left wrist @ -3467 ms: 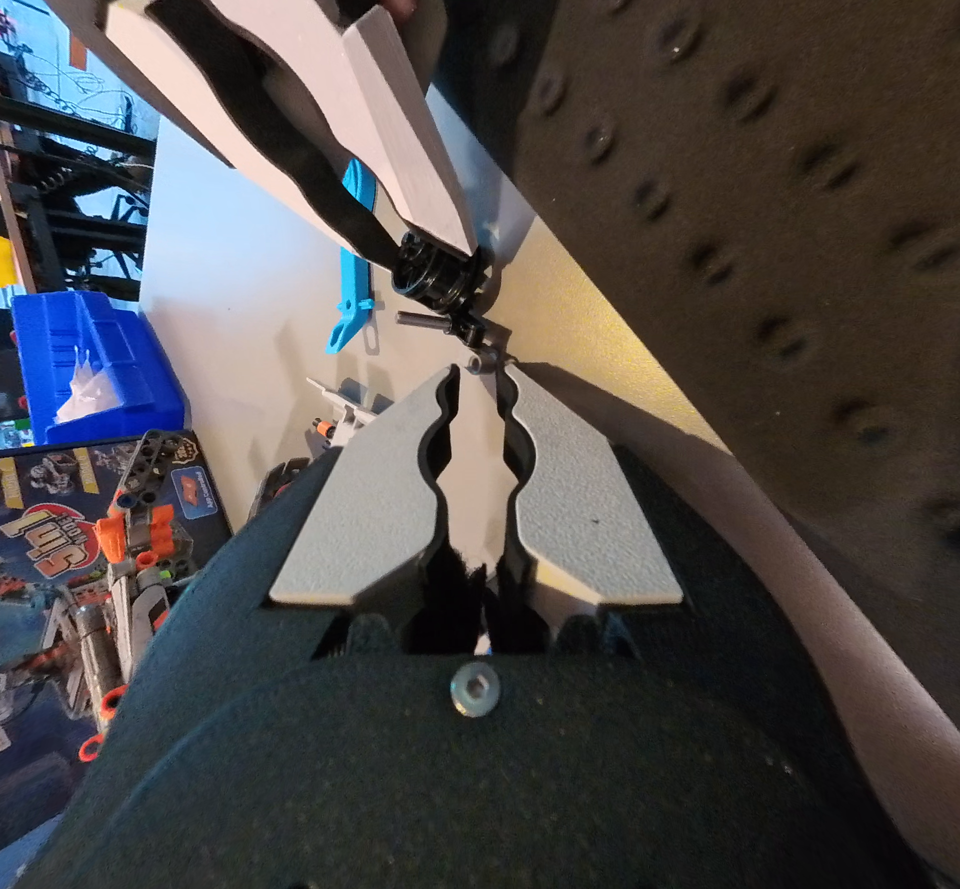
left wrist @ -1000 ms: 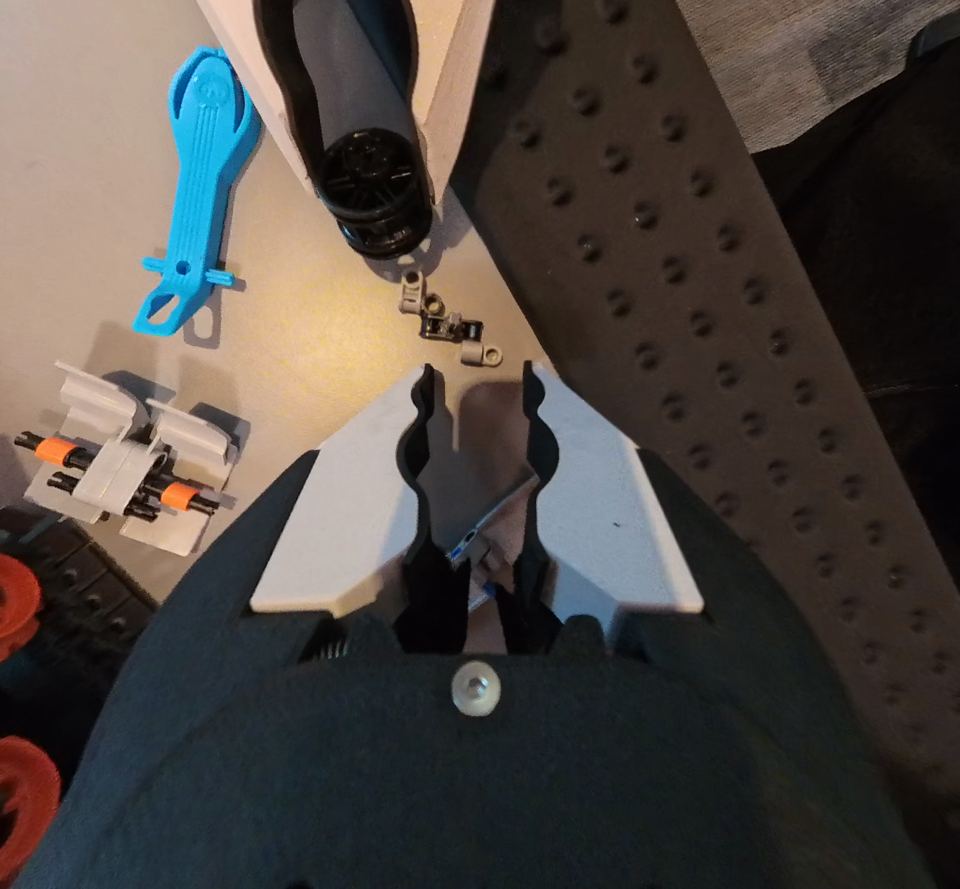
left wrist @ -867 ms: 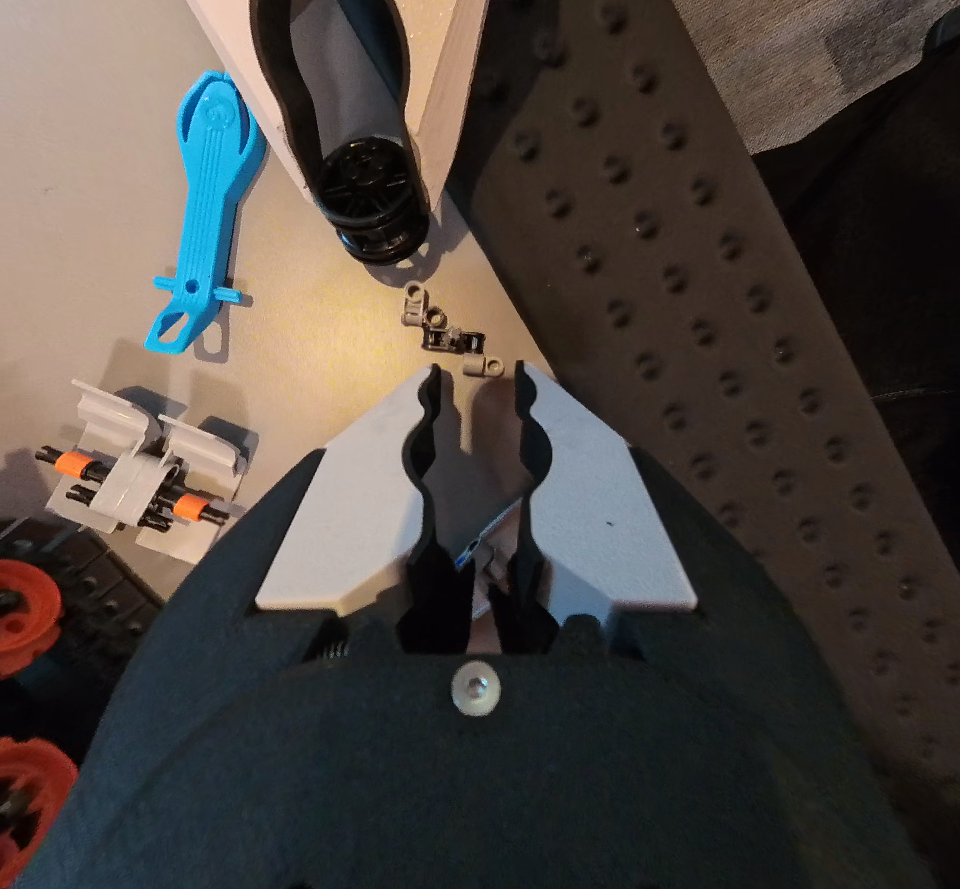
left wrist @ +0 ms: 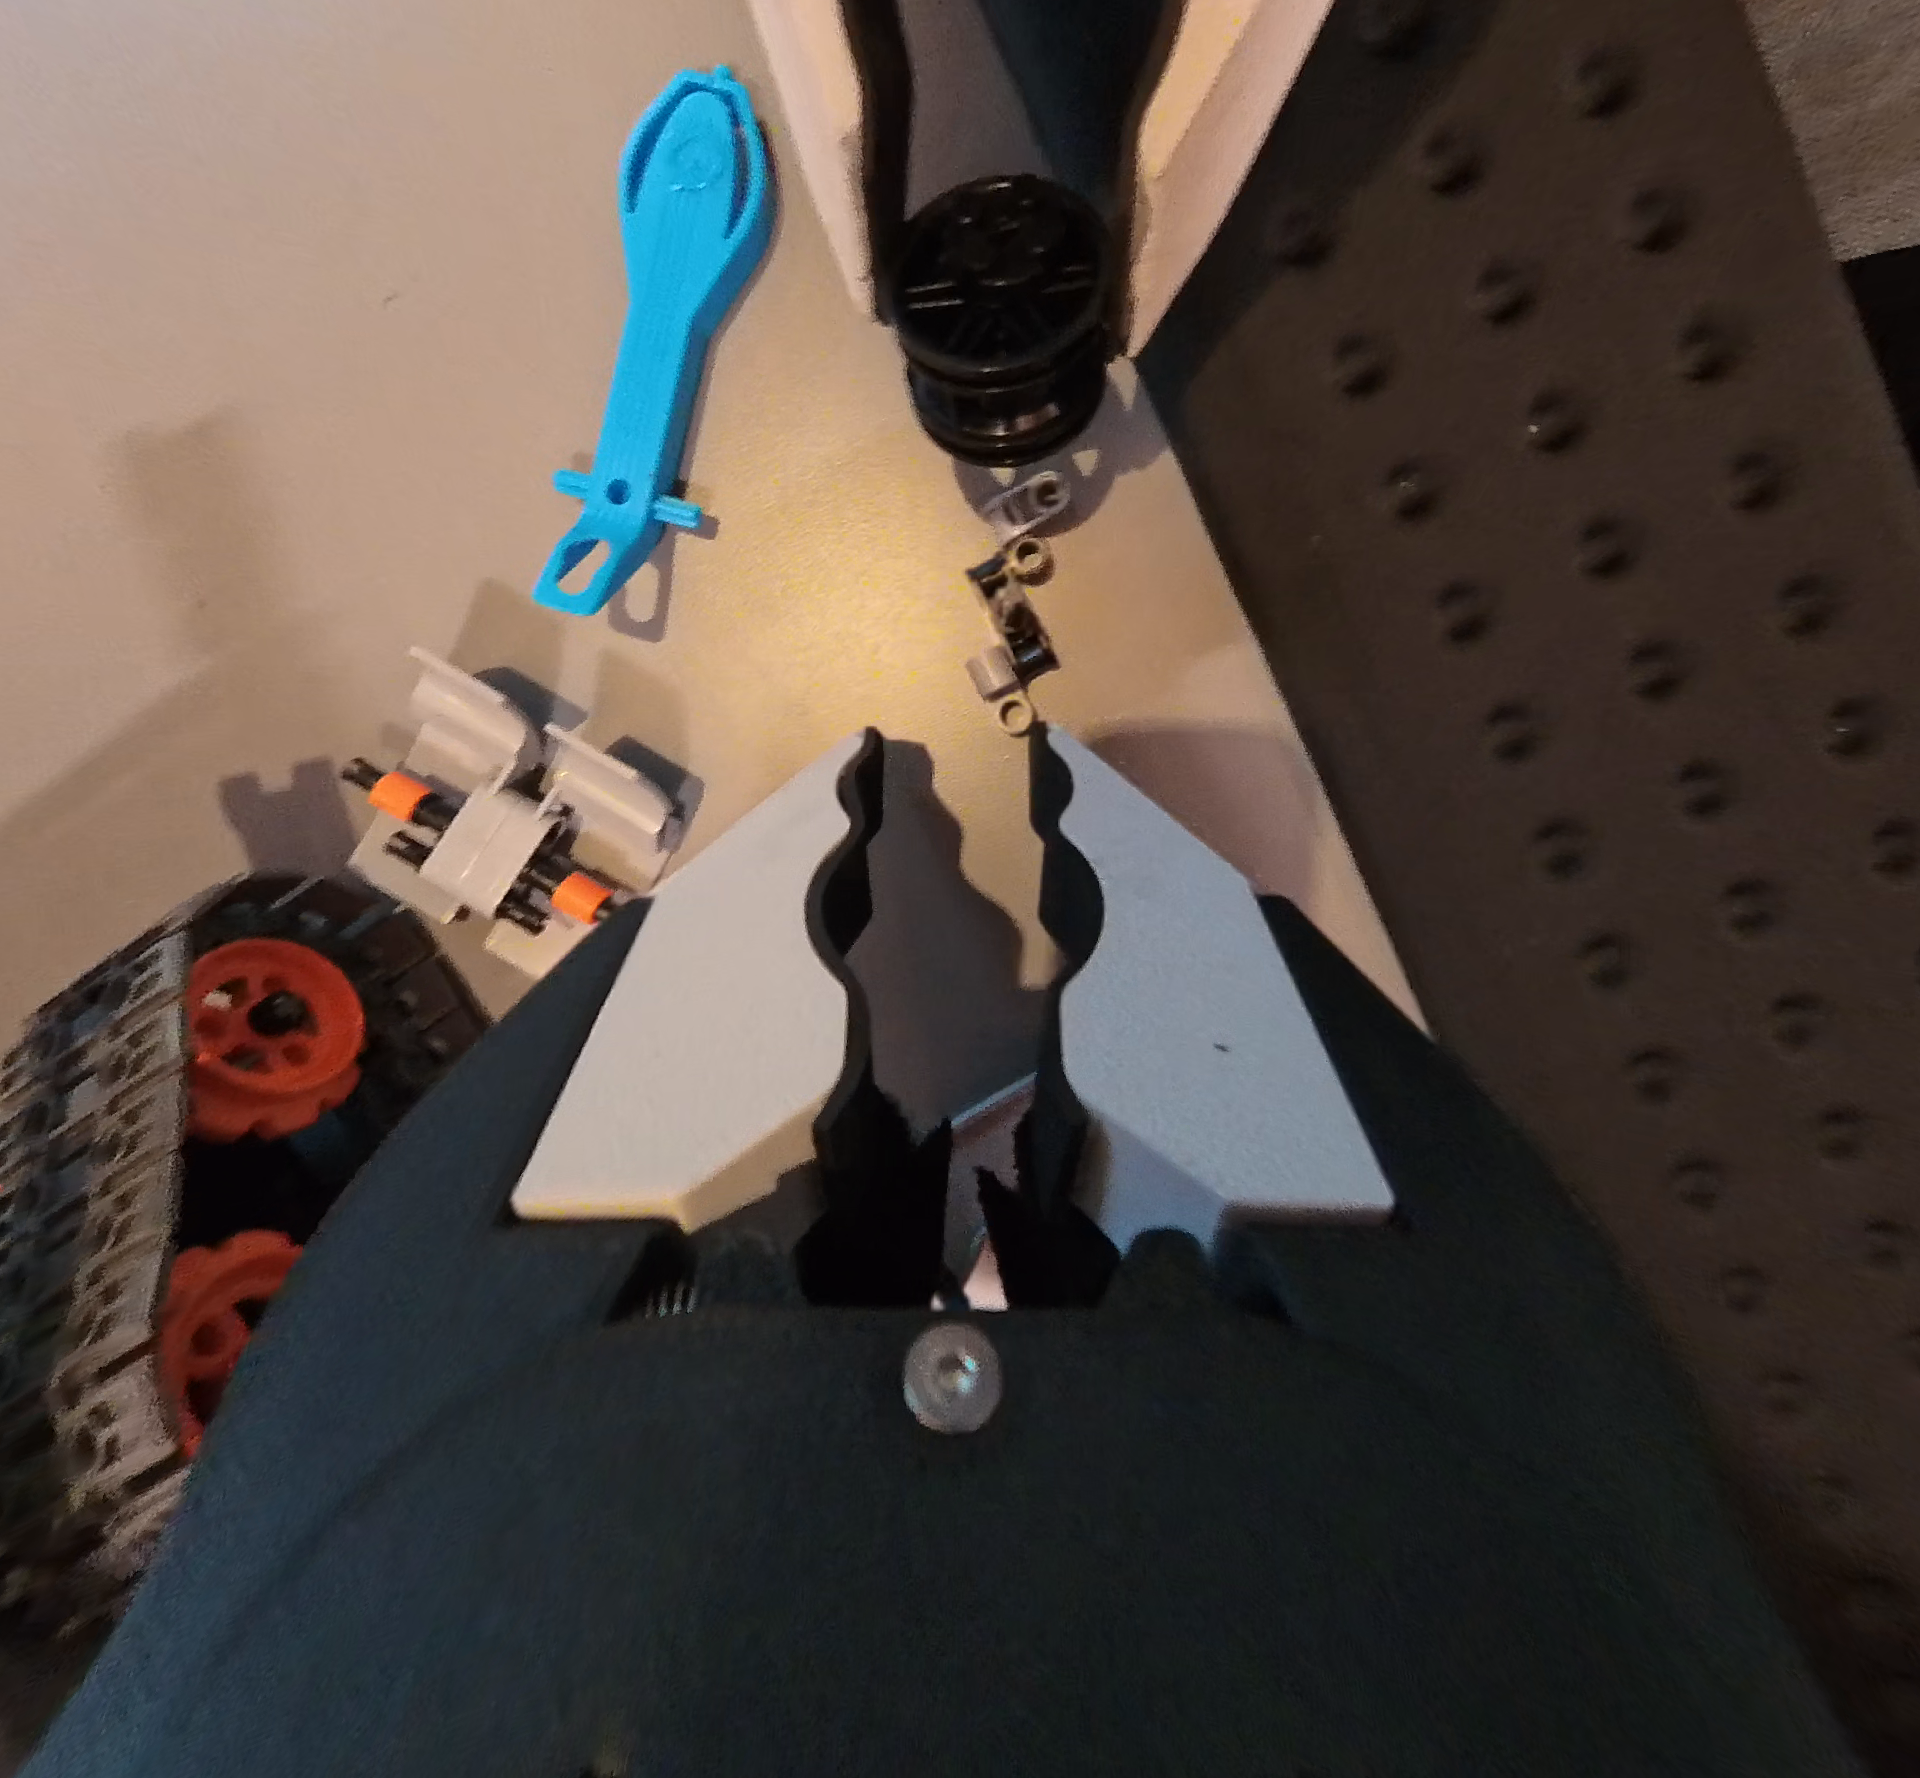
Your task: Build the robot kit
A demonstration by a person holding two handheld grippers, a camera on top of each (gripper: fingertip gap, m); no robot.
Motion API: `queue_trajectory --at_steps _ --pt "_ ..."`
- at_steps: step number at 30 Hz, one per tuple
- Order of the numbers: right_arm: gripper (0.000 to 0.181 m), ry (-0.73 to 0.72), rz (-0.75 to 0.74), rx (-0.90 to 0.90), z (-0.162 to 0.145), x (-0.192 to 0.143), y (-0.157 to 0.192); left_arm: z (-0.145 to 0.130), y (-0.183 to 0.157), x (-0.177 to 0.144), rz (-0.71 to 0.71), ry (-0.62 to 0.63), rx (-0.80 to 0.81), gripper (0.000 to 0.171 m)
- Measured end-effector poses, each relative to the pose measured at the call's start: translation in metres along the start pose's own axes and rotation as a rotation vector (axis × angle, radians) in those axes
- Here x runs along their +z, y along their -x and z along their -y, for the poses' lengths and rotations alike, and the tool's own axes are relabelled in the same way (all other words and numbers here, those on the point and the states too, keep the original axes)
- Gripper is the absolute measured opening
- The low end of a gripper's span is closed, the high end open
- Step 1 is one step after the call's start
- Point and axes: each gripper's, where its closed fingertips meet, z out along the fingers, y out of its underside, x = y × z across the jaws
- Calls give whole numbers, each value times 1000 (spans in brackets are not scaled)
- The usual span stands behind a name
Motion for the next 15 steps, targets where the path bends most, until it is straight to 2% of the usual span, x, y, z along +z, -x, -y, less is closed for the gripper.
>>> queue_trajectory --at_steps 5,11,15 --pt "29 2 -27 -25 5 -4 -1 1 9 -8 42 -20 -19 32" --pt "29 44 -98 -139 14 -4 0 27 5 -26 67 -165 63 42" --pt "29 74 -117 -191 20 -1 2 35 1 -32 64 -213 83 43"
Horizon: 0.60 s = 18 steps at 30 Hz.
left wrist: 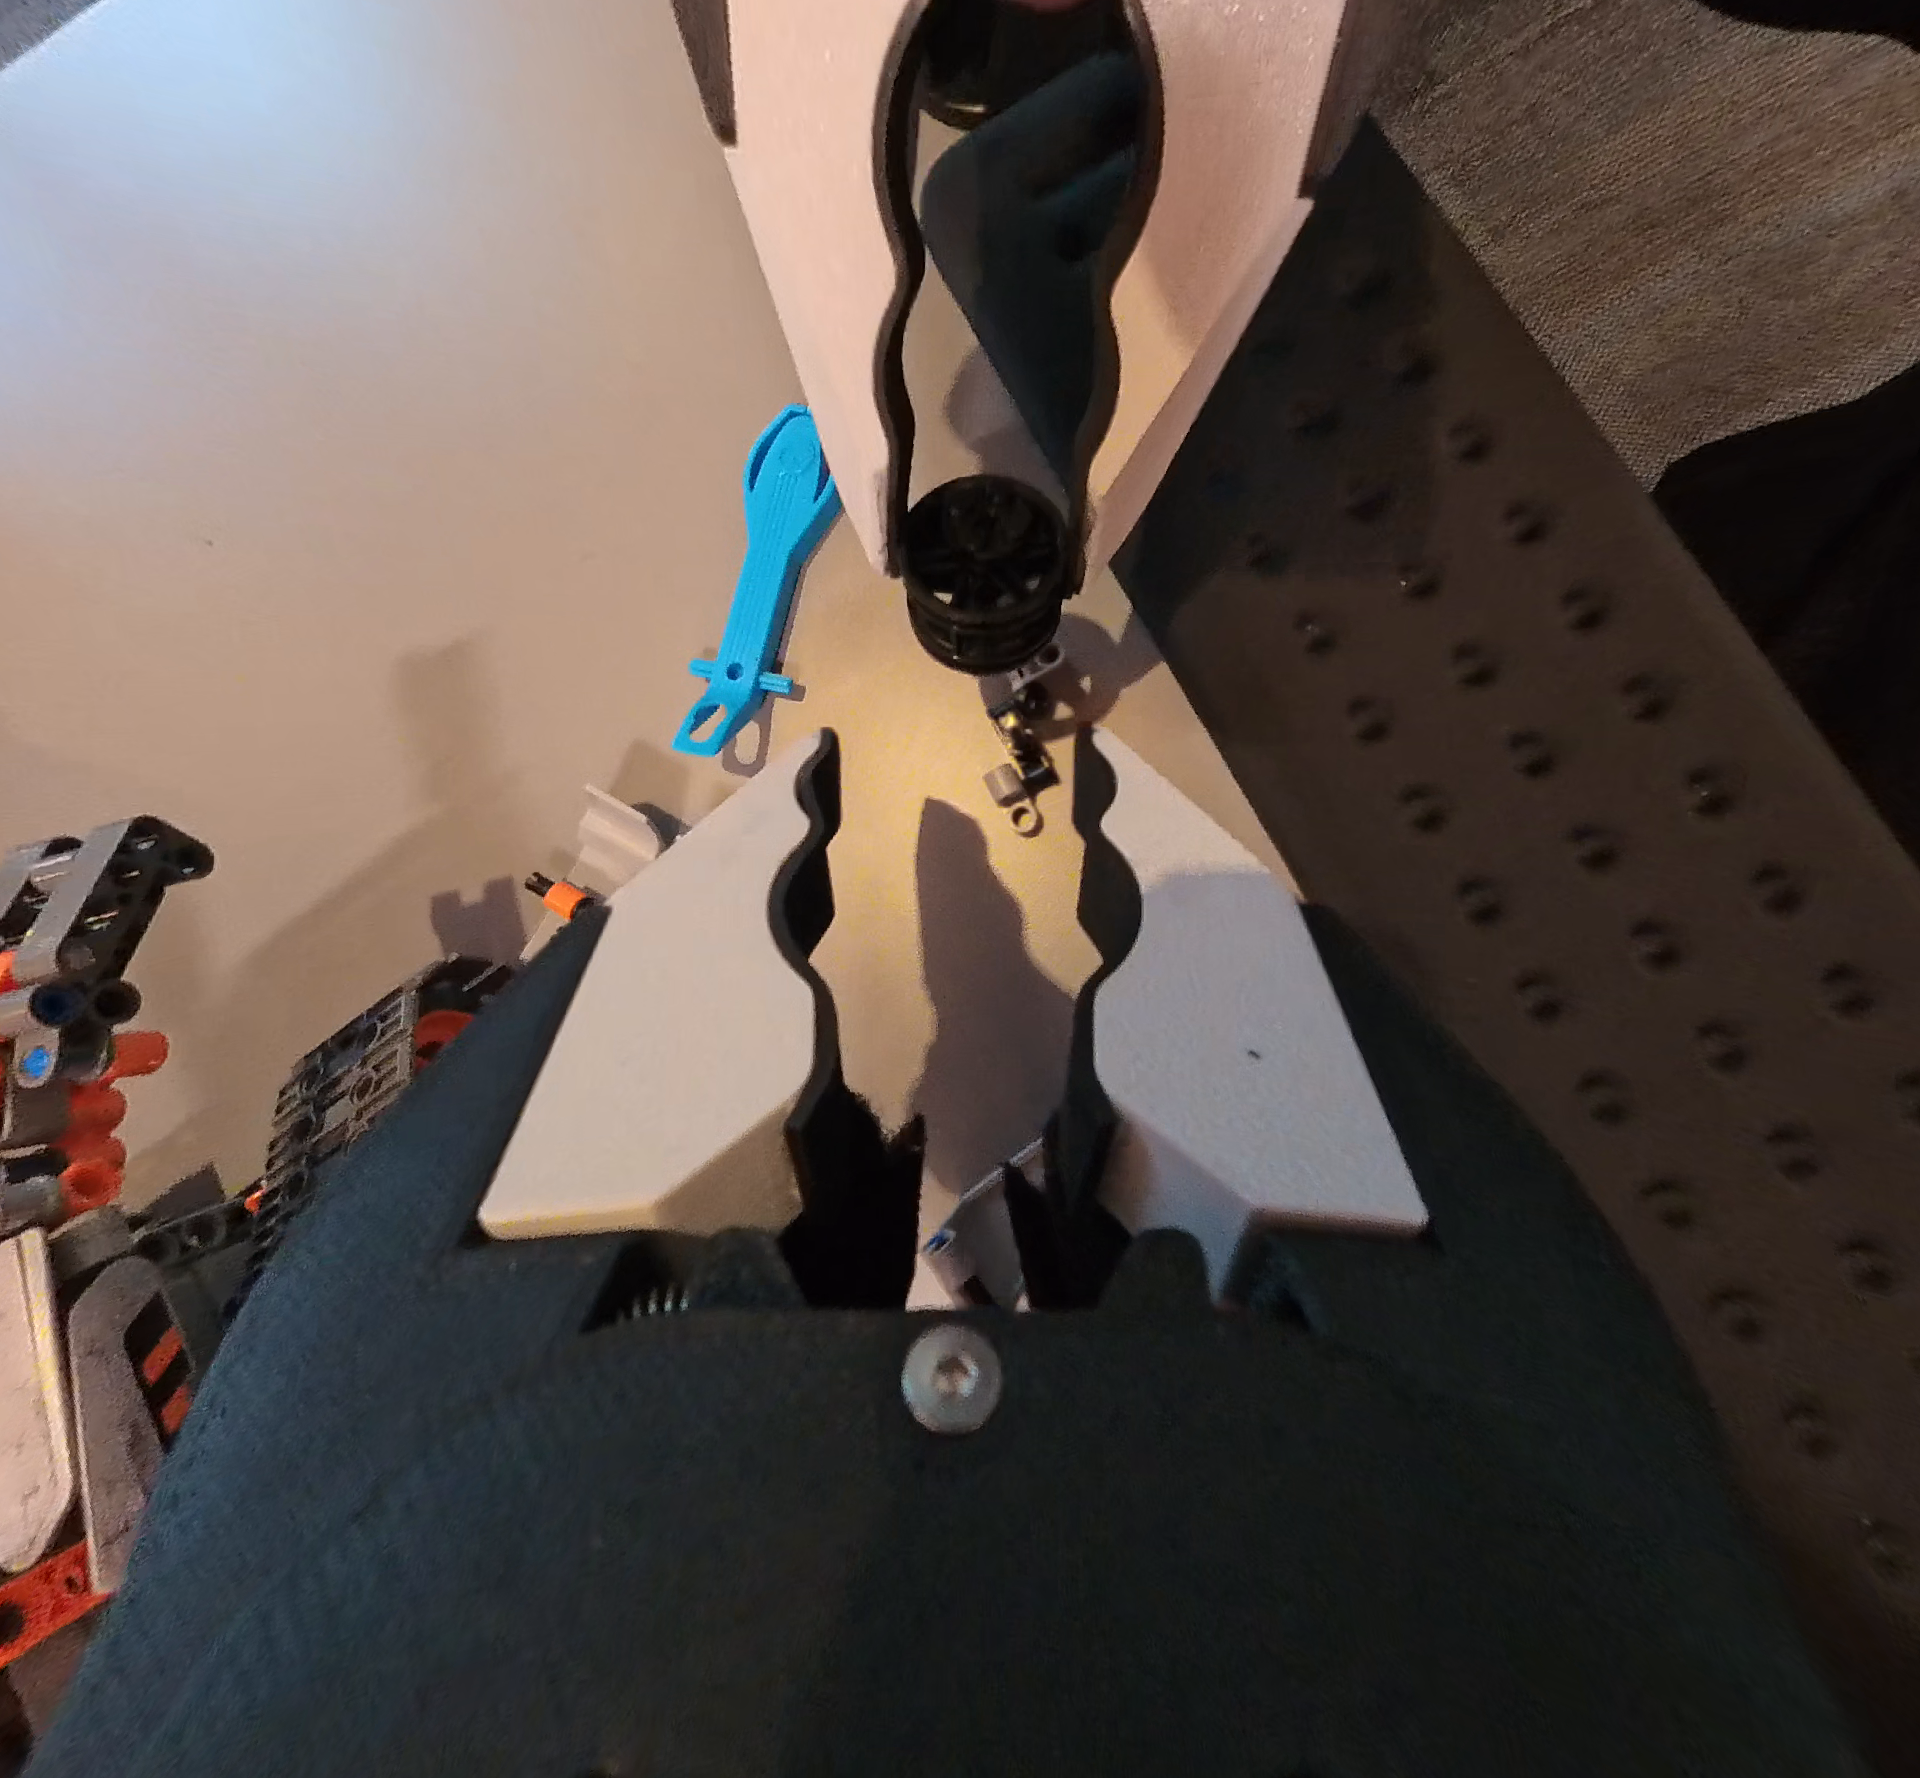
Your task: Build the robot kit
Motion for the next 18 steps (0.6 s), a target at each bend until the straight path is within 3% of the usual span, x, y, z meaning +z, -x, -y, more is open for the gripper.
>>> queue_trajectory --at_steps 7,18 --pt "29 27 29 -1 3 2 0 -16 -6 7 -38 76 -2 44" --pt "29 185 62 68 -28 9 -7 -40 -9 13 -82 187 -16 42"
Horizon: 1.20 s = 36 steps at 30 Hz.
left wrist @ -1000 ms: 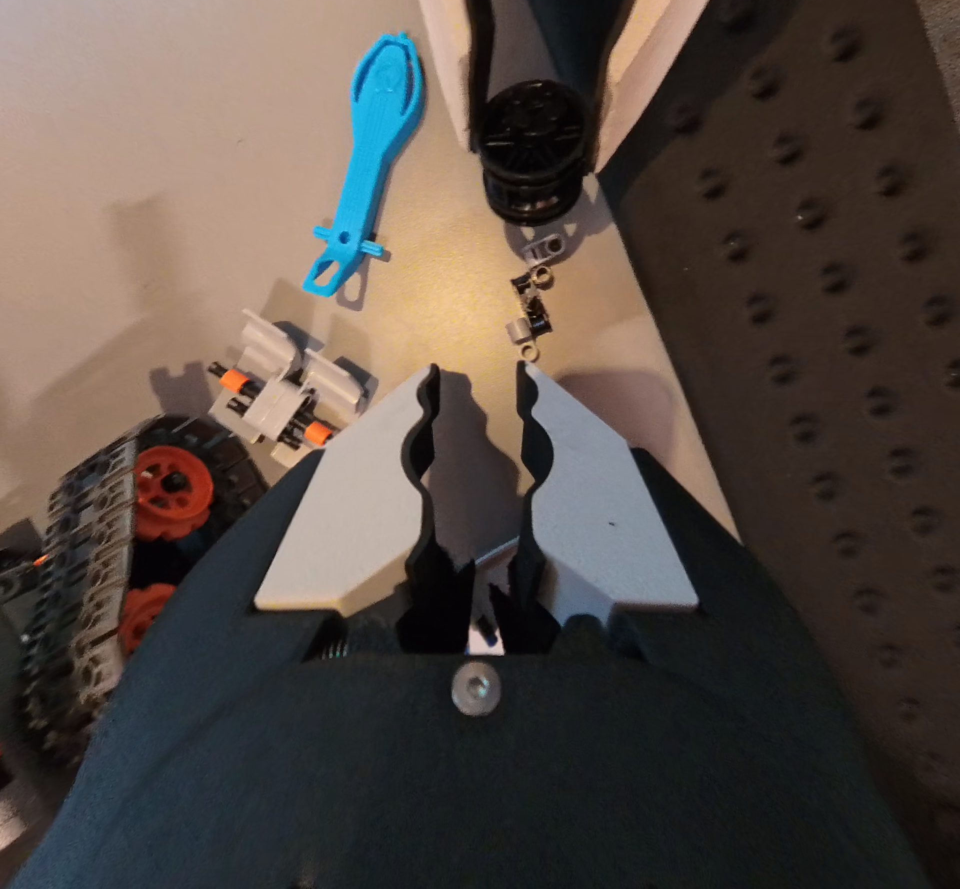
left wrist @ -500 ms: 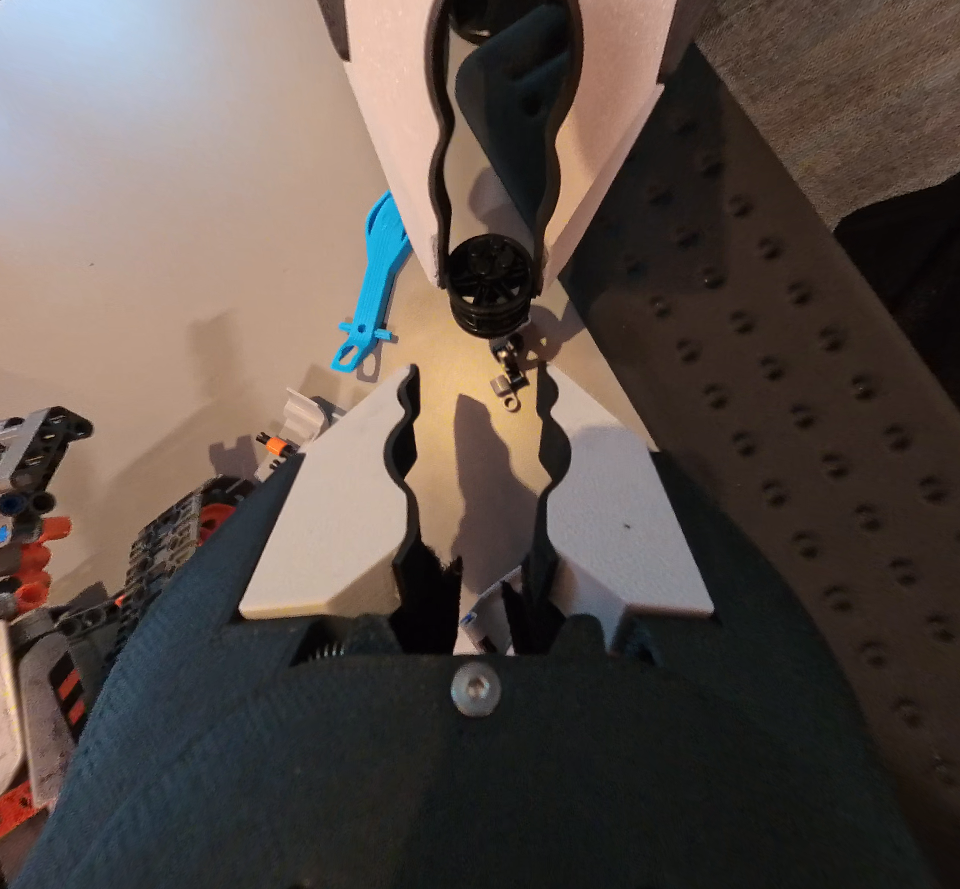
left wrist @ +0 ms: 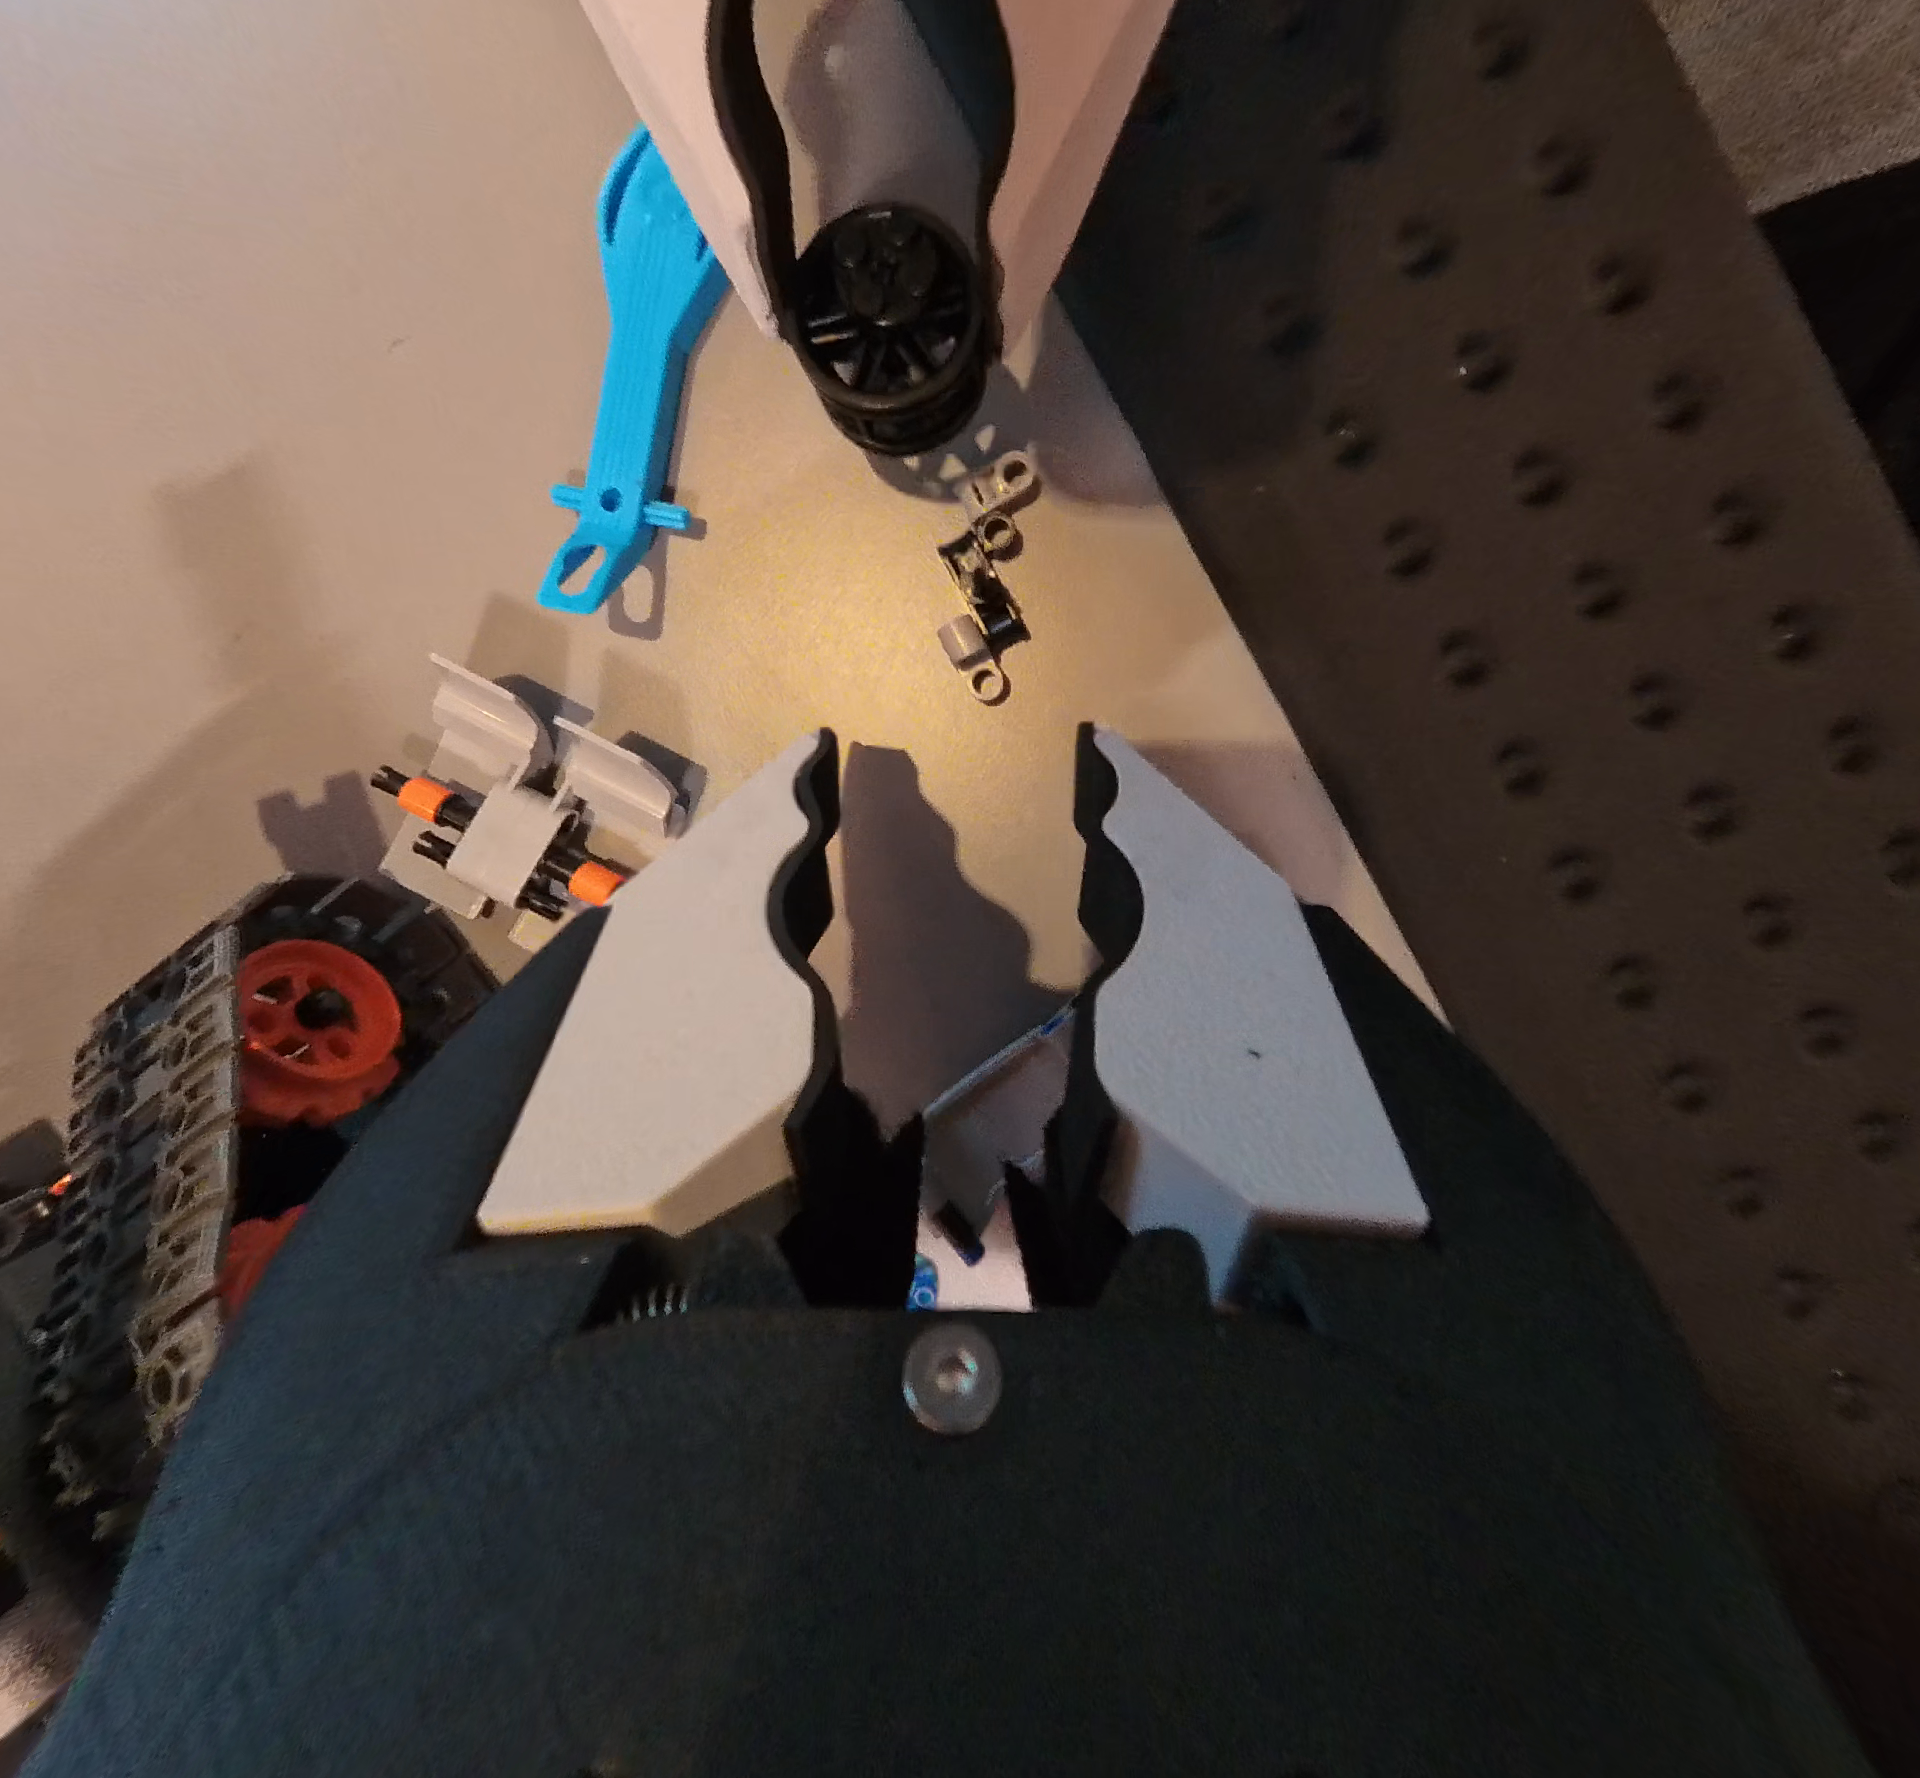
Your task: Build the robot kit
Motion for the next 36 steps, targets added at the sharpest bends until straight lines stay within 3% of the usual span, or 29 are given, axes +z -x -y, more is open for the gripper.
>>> queue_trajectory --at_steps 8,16,22,36 --pt "29 81 15 20 -14 13 -2 -5 1 3 -5 27 2 42" --pt "36 53 24 36 -11 9 -1 -4 2 1 1 26 12 43" --pt "28 37 24 29 -11 7 1 -2 2 -1 5 22 20 42" --pt "31 6 26 31 -7 6 0 -2 2 0 10 25 25 42"
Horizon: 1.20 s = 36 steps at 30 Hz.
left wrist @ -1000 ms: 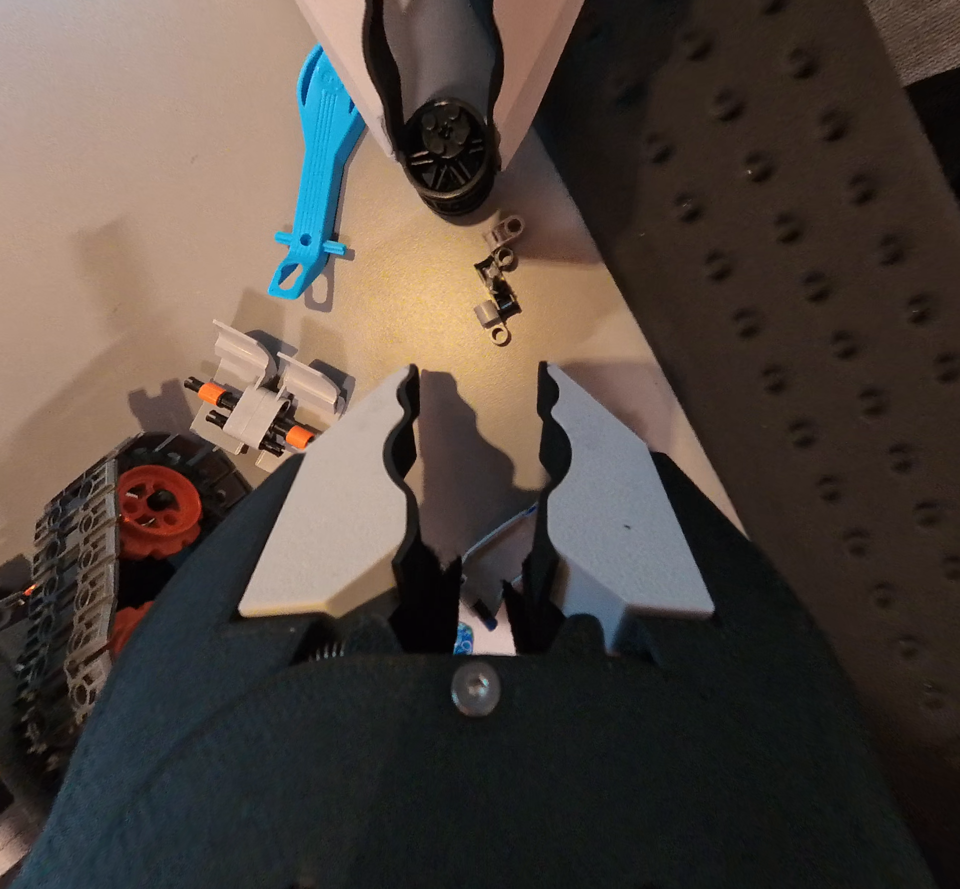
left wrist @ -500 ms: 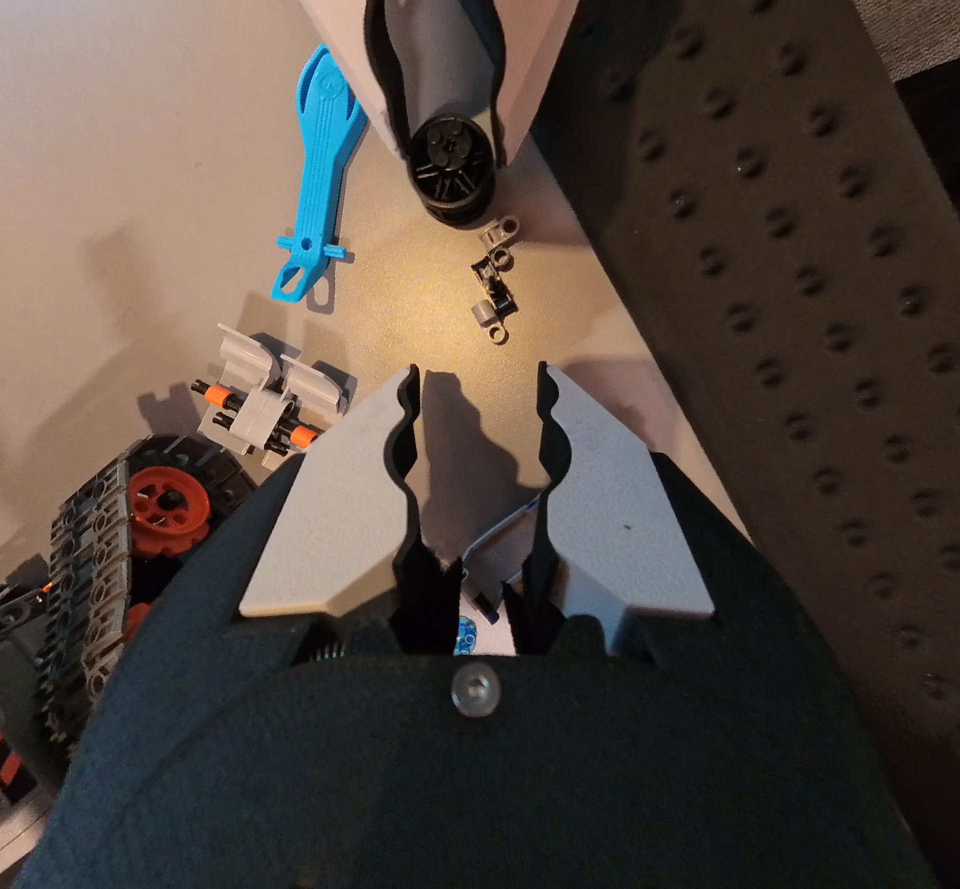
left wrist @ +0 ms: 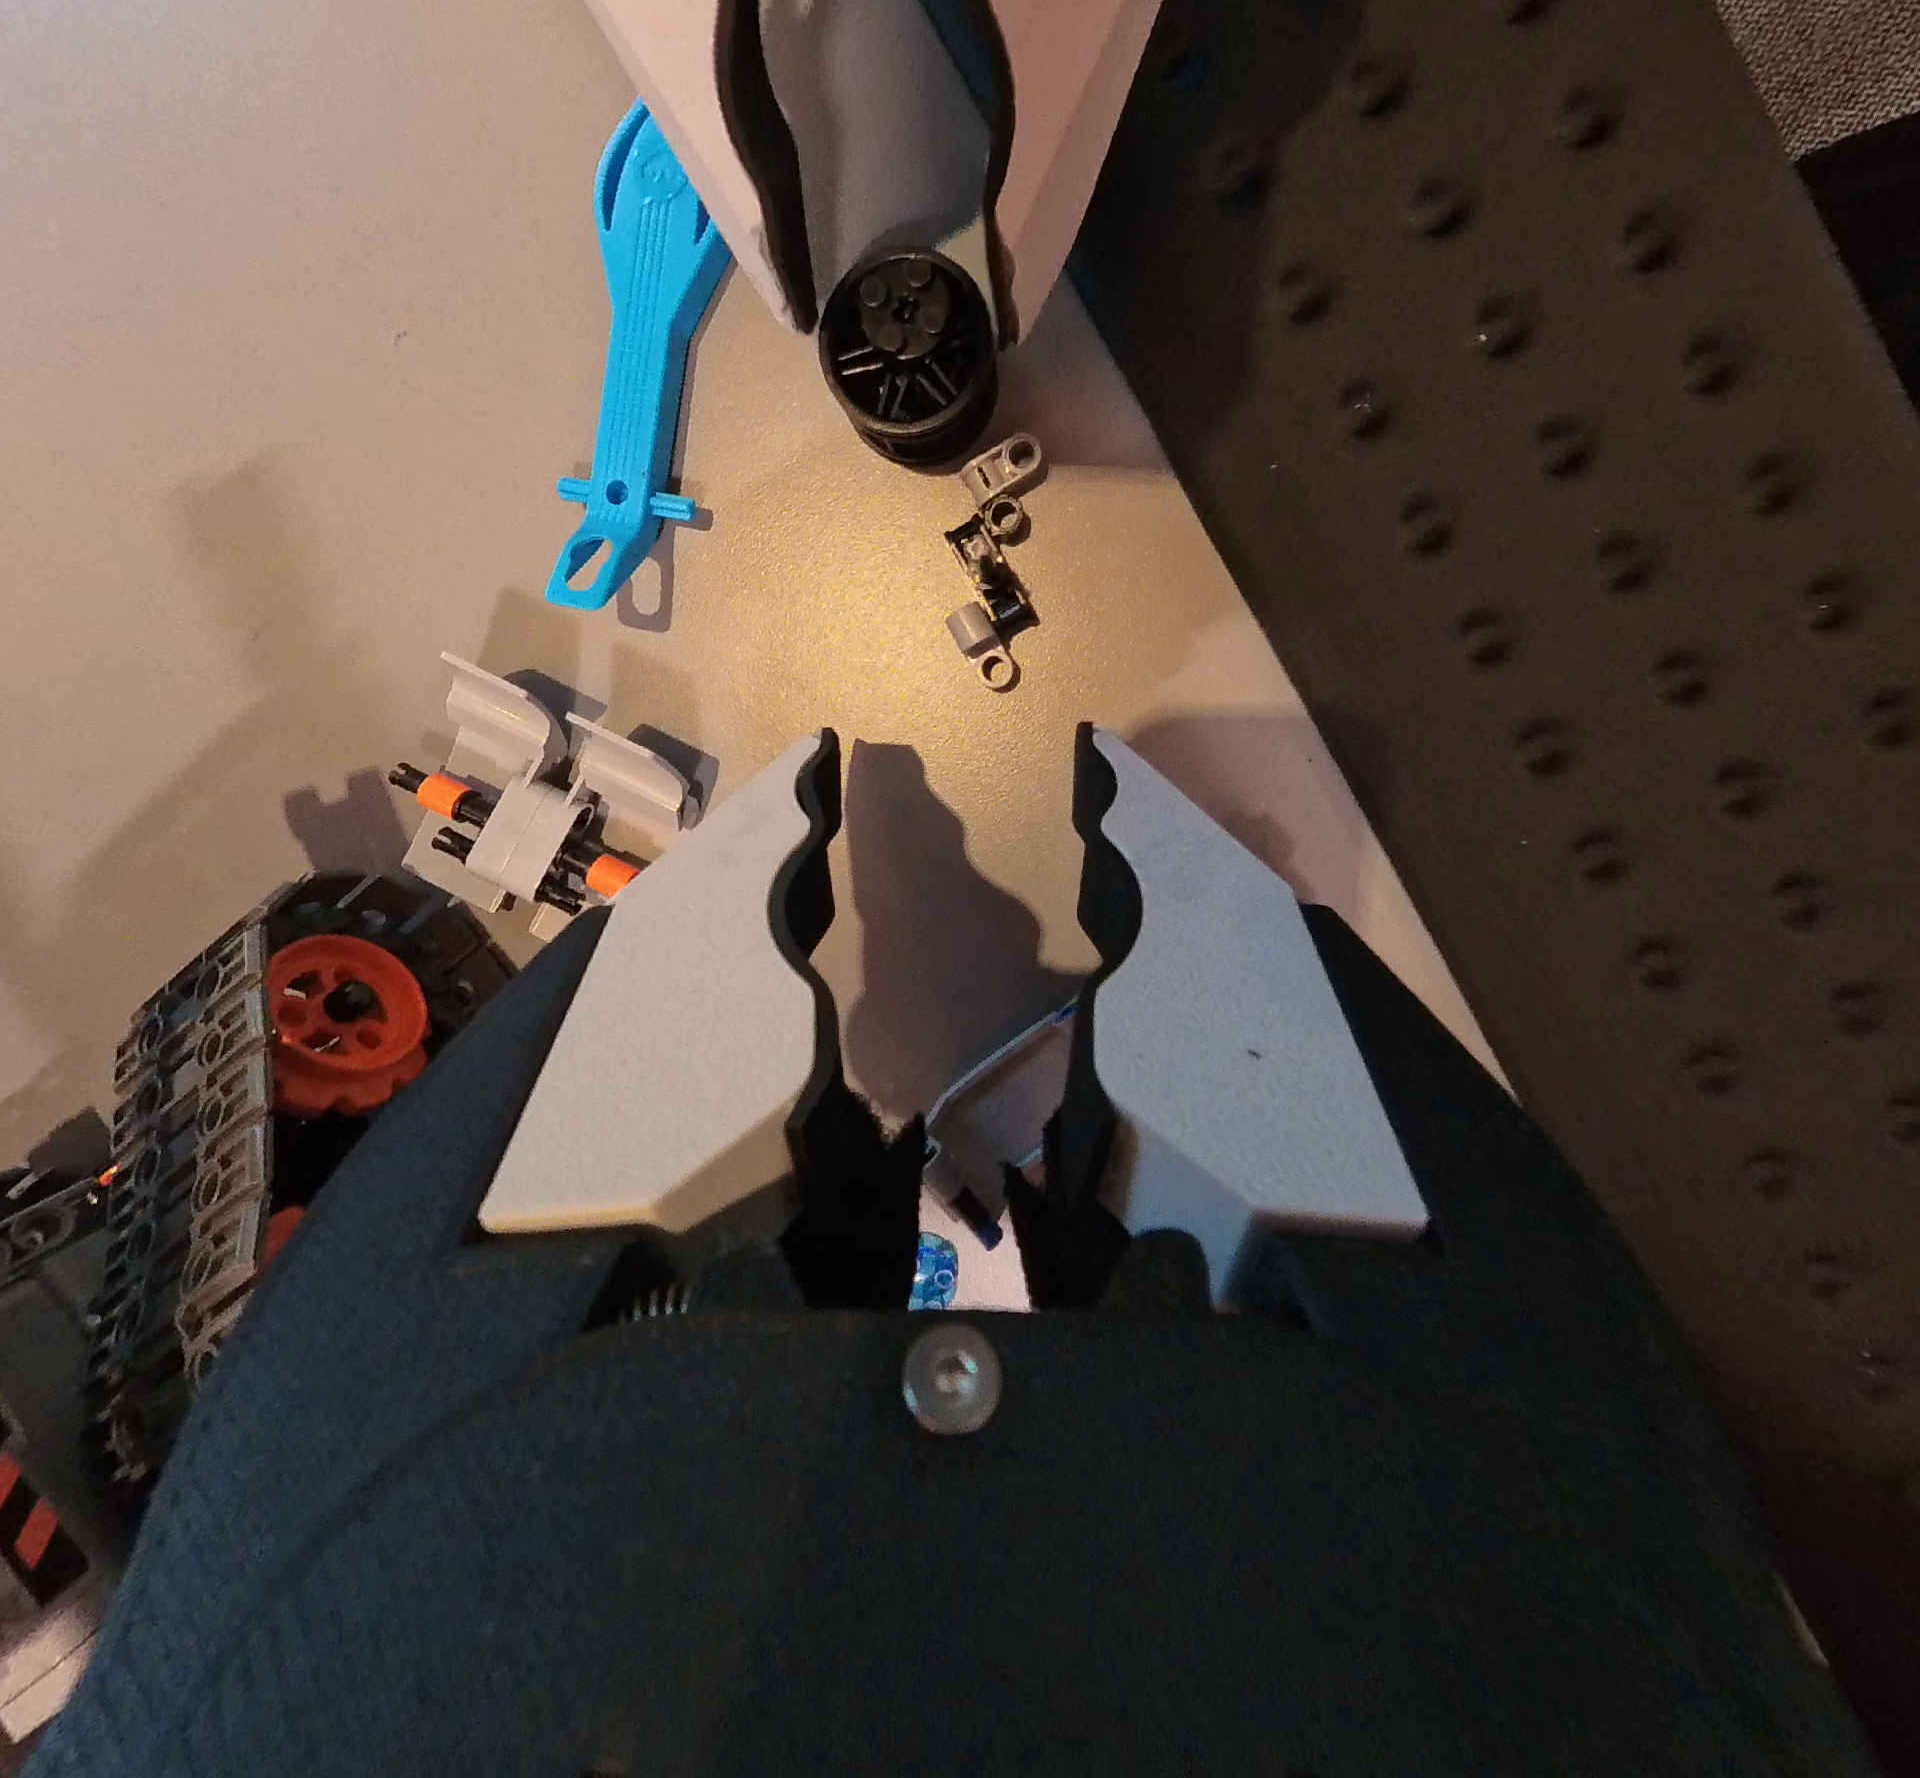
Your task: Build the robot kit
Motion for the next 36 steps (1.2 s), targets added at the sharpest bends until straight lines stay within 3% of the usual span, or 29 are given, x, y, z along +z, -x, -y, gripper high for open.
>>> queue_trajectory --at_steps 11,36 --pt "14 -5 15 -21 1 -3 1 2 1 -1 1 -5 2 42" --pt "12 -81 29 -72 24 -10 6 2 1 0 0 -10 1 42"
